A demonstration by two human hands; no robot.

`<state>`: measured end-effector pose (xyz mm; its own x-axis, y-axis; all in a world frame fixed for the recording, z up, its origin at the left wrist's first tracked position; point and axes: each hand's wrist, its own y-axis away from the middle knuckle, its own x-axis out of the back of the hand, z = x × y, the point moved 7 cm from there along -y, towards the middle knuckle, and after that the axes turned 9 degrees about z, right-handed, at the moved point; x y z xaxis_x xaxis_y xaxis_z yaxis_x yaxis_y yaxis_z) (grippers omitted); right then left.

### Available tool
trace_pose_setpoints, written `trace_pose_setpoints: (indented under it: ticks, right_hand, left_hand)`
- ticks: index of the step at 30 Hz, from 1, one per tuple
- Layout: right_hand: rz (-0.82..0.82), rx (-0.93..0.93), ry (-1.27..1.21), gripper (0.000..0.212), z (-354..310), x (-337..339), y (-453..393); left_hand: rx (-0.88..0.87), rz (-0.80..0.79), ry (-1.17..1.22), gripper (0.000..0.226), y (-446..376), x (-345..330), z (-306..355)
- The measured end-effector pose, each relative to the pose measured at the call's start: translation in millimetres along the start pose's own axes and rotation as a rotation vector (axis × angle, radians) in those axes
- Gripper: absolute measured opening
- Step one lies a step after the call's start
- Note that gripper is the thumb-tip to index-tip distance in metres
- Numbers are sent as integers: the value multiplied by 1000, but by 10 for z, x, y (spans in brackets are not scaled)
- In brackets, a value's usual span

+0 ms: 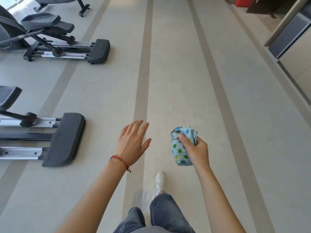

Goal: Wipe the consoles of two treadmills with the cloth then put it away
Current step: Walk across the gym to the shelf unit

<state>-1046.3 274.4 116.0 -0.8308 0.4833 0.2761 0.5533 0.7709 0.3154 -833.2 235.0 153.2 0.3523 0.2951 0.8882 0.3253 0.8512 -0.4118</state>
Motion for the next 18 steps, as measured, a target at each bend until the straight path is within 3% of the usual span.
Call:
trace_pose_setpoints:
  ticks: [12, 18]
  right_hand:
    - [-62, 8, -17, 15, -1101, -765, -2419]
    - [-67, -2, -10, 22, -1562, -1182, -3464]
  left_hand:
    - [23, -31, -35, 52, -2454, -1053, -543]
    - [17, -46, -30, 53, -3574, -1520, -844]
